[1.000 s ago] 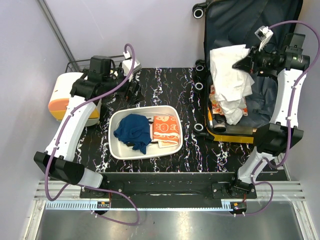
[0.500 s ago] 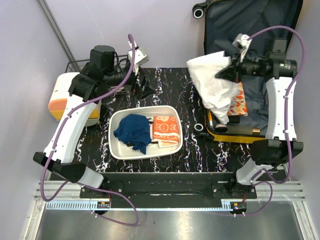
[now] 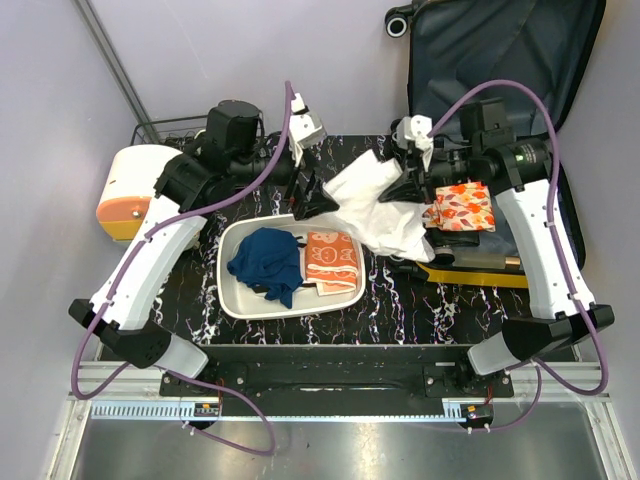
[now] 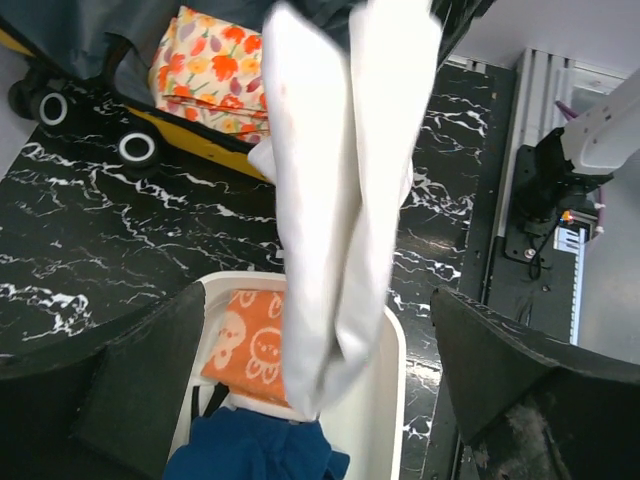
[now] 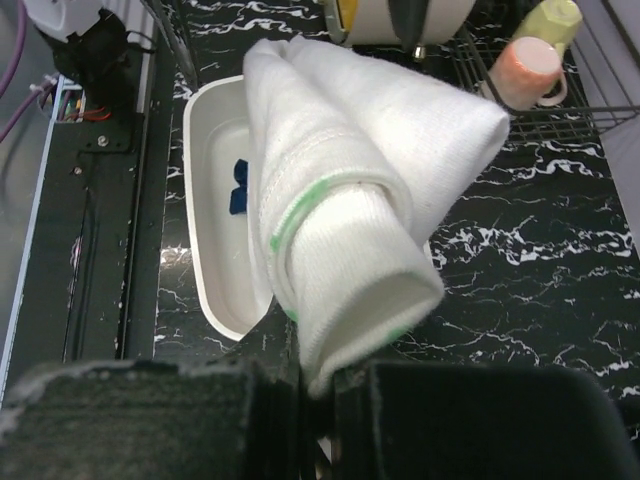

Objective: Open, take out, and arrange the luggage

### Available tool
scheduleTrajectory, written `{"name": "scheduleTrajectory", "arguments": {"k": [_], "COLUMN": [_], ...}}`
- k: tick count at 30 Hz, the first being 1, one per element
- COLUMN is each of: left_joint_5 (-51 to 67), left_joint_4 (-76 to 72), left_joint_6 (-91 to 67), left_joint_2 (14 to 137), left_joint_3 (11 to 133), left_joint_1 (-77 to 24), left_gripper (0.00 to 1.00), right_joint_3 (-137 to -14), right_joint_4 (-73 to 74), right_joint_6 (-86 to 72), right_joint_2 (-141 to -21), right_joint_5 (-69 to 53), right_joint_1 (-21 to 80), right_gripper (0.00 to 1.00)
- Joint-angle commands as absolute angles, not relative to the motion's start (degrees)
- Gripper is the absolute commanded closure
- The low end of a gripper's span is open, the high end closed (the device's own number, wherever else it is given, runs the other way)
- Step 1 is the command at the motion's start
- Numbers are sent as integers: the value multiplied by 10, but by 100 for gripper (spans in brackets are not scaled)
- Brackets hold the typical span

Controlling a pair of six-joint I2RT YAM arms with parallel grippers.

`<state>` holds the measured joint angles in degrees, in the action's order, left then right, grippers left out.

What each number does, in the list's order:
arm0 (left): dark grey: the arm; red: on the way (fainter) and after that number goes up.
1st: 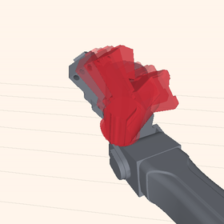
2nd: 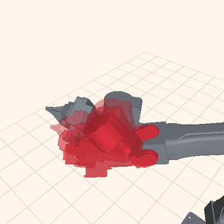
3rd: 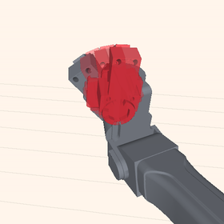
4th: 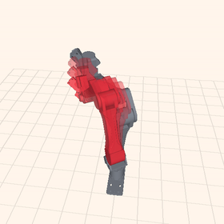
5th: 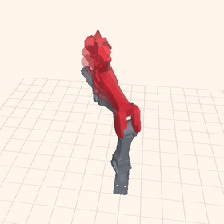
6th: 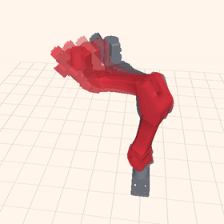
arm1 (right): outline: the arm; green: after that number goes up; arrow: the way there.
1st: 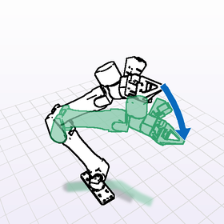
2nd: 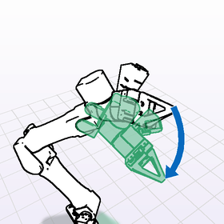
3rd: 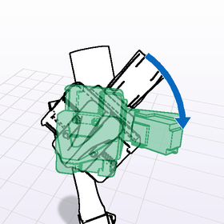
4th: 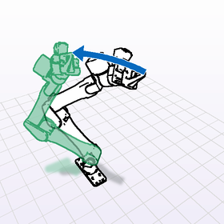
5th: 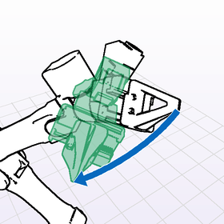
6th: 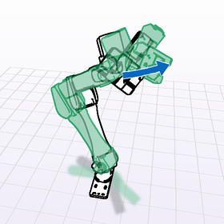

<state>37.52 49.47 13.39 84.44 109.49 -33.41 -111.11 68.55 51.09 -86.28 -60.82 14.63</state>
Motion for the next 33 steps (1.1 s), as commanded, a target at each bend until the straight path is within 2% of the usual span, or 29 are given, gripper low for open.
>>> {"name": "scheduleTrajectory", "arguments": {"k": [1,11,14,15,16,17,18,19,20,21,22,23,24,25,26,27,33], "left_joint_5": [407,509,497,484,480,478,480,485,490,509,519,546,562,576,598,608,650], "left_joint_4": [475,482,469,467,462,460,457,453,441,433,425,416,413,411,414,419,575], "left_joint_6": [117,2,-21,-24,-26,-33,-39,-49,-82,-104,-126,-166,-182,-194,-207,-208,-123], "left_joint_2": [845,861,841,834,826,811,802,793,772,760,749,727,715,702,677,664,628], "left_joint_3": [1107,1073,1045,1033,1029,1024,1013,1004,994,971,958,936,926,917,902,897,953], "left_joint_1": [-349,-371,-372,-369,-367,-365,-353,-345,-333,-300,-280,-259,-210,-185,-160,-111,48], "left_gripper": [1,1,15,21,38,48,64,92,100,100,100,100,100,100,100,100,100], "right_joint_3": [-1098,-1101,-1101,-1101,-1101,-1102,-1101,-1102,-1102,-1100,-1100,-1096,-1097,-1100,-1113,-1119,-1105], "right_joint_4": [694,666,655,642,633,626,608,599,590,571,558,541,494,475,463,444,400], "right_joint_6": [569,549,538,533,526,511,502,494,480,470,460,411,375,340,288,266,192], "right_joint_2": [-831,-832,-837,-840,-841,-842,-846,-848,-850,-852,-853,-854,-859,-864,-868,-875,-862], "right_joint_5": [-593,-588,-586,-586,-586,-586,-585,-582,-578,-574,-566,-557,-549,-518,-499,-481,-389], "right_joint_1": [192,240,260,266,279,286,293,307,313,319,322,325,325,325,325,324,311], "right_gripper": [100,100,100,100,100,100,100,100,100,99,92,61,39,28,3,0,0]}}
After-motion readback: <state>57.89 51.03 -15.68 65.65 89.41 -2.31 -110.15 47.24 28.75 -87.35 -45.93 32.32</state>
